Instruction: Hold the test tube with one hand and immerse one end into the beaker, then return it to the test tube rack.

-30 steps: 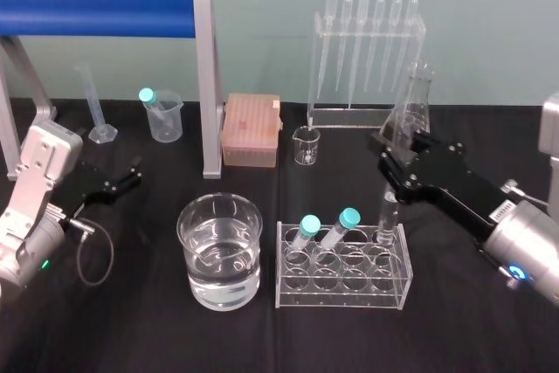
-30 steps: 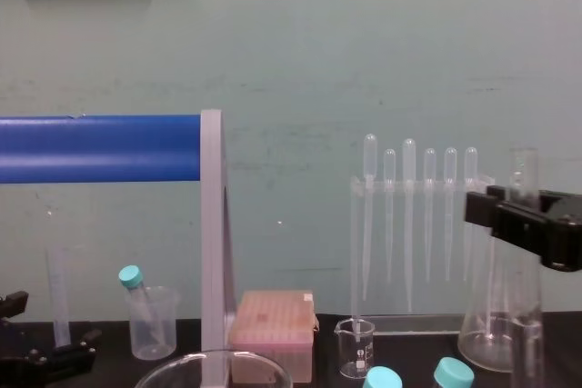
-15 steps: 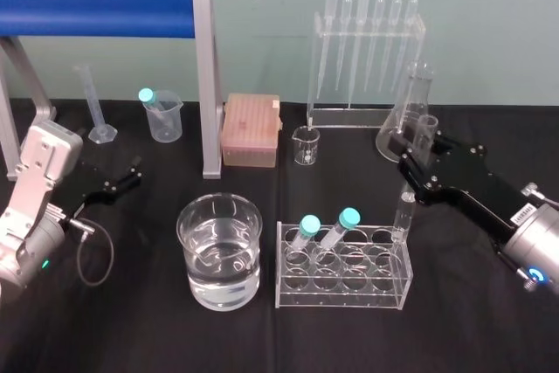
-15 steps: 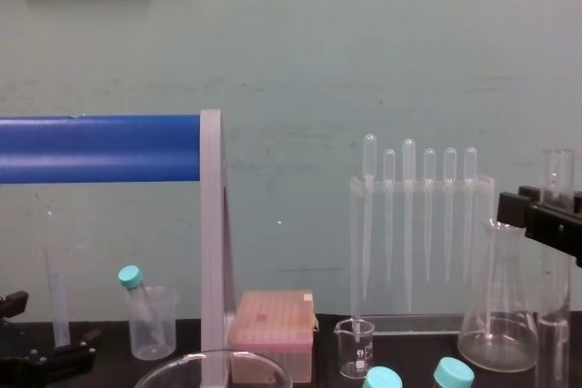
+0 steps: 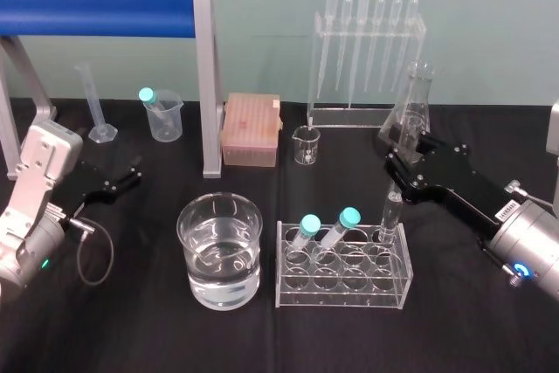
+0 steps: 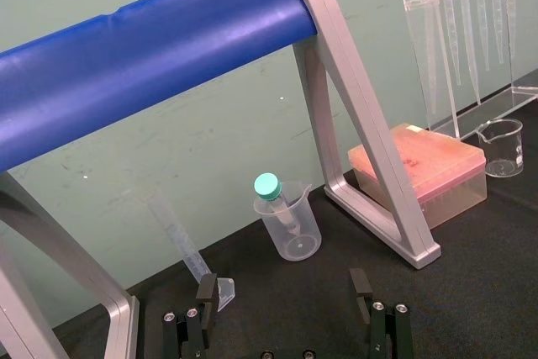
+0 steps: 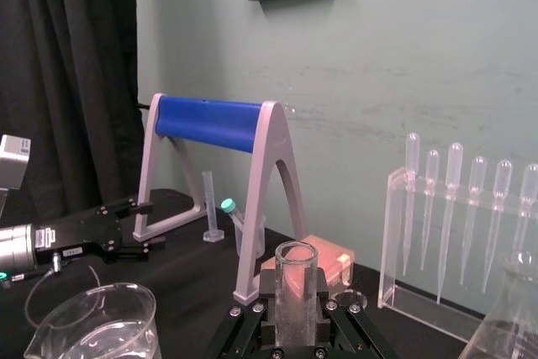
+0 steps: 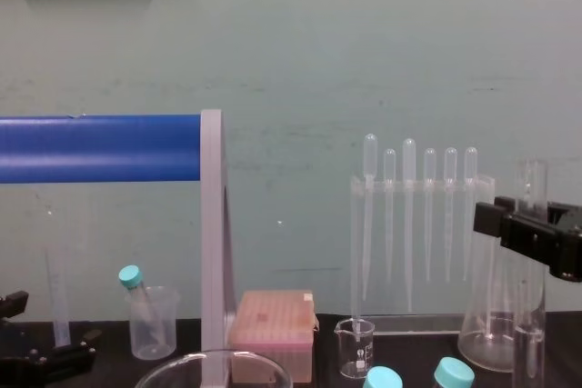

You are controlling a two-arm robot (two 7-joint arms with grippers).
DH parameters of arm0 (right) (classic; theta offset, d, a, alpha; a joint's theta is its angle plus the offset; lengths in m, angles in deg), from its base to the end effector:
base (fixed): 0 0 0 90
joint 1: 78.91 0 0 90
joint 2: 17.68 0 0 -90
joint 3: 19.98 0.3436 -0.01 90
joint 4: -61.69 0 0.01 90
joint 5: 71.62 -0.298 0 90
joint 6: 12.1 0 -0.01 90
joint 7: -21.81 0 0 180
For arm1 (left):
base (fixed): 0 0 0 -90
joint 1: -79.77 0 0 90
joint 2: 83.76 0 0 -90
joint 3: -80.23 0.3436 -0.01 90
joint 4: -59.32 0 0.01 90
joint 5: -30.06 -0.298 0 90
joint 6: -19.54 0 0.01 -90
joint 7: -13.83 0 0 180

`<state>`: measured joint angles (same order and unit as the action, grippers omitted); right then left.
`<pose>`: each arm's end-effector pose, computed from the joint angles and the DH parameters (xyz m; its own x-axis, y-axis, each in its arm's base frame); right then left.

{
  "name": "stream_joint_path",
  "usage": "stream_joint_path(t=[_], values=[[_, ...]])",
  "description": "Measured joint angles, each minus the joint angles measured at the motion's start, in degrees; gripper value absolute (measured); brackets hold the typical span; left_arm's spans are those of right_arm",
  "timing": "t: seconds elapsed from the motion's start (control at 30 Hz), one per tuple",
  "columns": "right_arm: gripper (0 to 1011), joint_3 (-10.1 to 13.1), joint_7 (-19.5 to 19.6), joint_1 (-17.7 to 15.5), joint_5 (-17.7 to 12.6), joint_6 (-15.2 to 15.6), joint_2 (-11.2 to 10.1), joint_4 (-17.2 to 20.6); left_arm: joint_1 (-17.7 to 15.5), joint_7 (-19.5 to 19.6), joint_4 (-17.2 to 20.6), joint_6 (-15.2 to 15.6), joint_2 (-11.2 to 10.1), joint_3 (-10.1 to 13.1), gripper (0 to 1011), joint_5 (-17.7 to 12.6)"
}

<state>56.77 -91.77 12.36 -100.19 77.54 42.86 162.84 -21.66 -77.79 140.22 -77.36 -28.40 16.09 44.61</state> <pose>0.3121 -0.0818 -0.2844 0.6481 -0.7604 0.0413 0.7569 0.6492 0.0749 0.3566 0.1160 -0.3434 0.2923 0.8803 0.3736 -0.9553 0.2873 0.0703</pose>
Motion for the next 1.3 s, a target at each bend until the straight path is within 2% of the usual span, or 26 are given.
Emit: stream_joint_path(t=[0.17, 0.67, 1.3], values=[[242, -0.14, 0.11, -0.03, -0.13, 0.09, 0.0, -0.46, 0.0, 0.0, 0.0, 0.0, 0.0, 0.0, 1000, 0.0], [241, -2.53, -1.73, 2.62, -1.32, 0.76, 0.41, -5.45, 0.0, 0.0, 0.0, 0.0, 0.0, 0.0, 1000, 0.0], [241, -3.29, -0.62, 2.53, -1.14, 2.73, -0.37, -5.59, 0.0, 0.0, 0.0, 0.0, 0.0, 0.0, 1000, 0.0]])
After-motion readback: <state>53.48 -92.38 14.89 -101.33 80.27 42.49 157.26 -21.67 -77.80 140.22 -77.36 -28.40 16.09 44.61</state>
